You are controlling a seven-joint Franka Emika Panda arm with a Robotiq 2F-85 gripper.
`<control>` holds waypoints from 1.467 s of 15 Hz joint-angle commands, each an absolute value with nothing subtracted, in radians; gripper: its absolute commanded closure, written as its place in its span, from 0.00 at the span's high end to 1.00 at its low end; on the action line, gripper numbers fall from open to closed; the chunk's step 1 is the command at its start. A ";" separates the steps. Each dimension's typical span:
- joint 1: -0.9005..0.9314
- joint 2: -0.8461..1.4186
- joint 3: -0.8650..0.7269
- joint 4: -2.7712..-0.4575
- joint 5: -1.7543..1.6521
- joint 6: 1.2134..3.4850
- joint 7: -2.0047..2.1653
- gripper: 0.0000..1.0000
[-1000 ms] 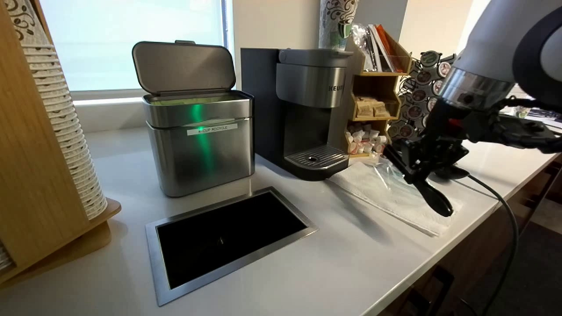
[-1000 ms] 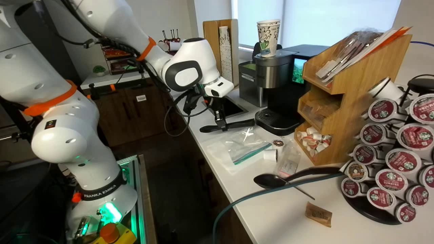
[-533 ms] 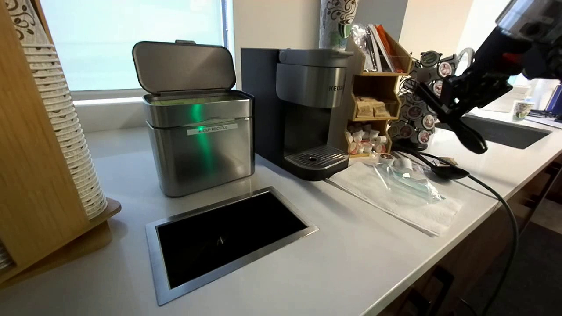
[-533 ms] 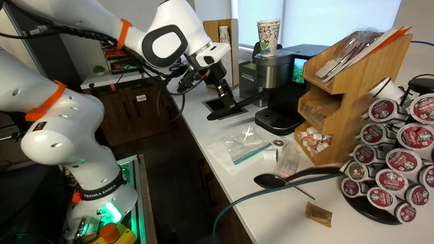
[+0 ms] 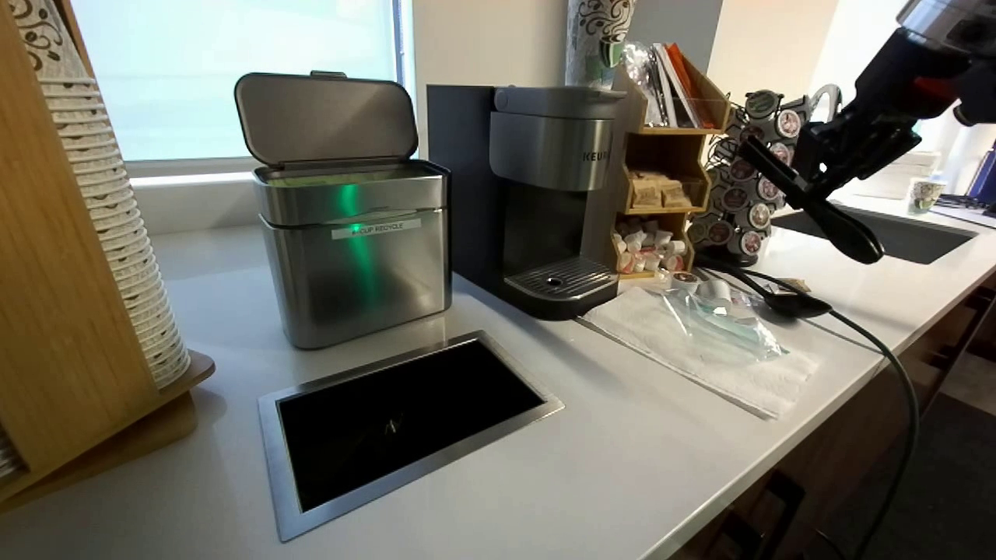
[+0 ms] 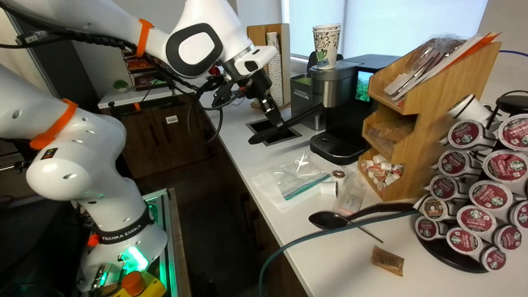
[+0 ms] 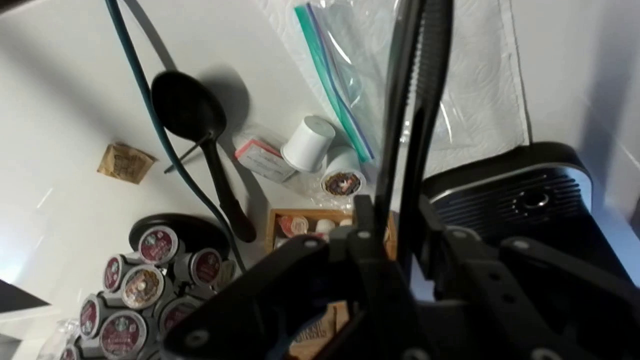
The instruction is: Put the tongs on the brown holder
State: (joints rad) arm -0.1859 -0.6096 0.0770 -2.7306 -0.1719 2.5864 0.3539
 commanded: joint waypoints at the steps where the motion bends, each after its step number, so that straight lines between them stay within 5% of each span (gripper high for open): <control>1: -0.231 -0.482 0.110 -2.599 -0.218 2.676 0.322 0.06; 9: -0.290 -0.213 0.082 -2.254 -0.482 2.717 0.165 0.06; 10: -0.229 -0.272 0.043 -2.325 -0.397 2.689 0.126 0.22; 13: -0.245 -0.219 0.038 -2.256 -0.459 2.698 0.142 0.22; 14: -0.273 -0.212 0.059 -2.258 -0.527 2.740 0.226 0.06; 22: -0.376 -0.065 0.095 -1.967 -0.641 2.926 0.451 0.06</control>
State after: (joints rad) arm -0.3361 -0.1497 0.0821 -2.0950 -0.5836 2.9161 0.3624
